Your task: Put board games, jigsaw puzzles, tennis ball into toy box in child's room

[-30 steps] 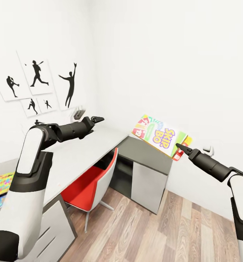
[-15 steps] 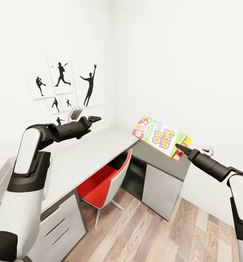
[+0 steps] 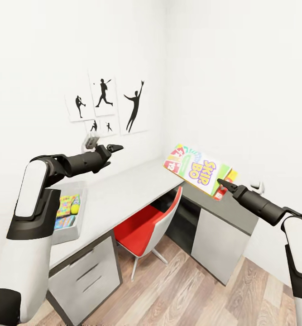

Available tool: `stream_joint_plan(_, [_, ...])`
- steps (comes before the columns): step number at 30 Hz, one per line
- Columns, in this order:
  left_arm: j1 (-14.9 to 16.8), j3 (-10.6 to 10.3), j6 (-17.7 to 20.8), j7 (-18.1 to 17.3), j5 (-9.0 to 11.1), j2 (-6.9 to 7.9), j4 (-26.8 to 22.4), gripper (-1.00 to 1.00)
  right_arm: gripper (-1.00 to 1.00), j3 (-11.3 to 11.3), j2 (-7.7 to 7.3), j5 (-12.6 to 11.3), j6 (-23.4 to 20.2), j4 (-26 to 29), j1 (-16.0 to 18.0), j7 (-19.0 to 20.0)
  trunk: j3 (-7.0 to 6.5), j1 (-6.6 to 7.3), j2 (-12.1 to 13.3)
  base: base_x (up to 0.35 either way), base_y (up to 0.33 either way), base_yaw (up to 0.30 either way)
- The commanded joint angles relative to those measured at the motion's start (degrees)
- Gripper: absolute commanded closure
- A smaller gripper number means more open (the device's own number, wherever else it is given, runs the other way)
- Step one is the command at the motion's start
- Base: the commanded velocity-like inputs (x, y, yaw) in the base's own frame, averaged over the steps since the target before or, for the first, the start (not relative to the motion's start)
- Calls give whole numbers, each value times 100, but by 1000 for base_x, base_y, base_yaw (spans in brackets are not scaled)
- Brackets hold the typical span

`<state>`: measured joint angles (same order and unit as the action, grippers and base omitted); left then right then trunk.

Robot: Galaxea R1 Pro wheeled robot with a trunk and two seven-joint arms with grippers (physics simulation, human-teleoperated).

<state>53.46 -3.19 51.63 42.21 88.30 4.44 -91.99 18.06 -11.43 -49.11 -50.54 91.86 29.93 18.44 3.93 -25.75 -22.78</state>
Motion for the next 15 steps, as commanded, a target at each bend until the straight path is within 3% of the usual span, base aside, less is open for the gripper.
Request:
stream_joint_plan(1, [7, -4, -4, 59, 56, 3, -3, -100, 100, 9, 0, -12, -35, 3, 8, 37, 13, -4, -14, 0, 0, 287])
stream_joint_plan(9, [6, 1, -4, 59, 56, 4, -3, -100, 100, 6, 0, -11, -35, 0, 12, 37, 13, -4, -14, 0, 22, 287])
stream_joint_plan(15, [6, 6, 1, 59, 56, 4, -3, -100, 100, 5, 1, -11, -35, -1, 18, 37, 13, -4, -14, 0, 201, 288])
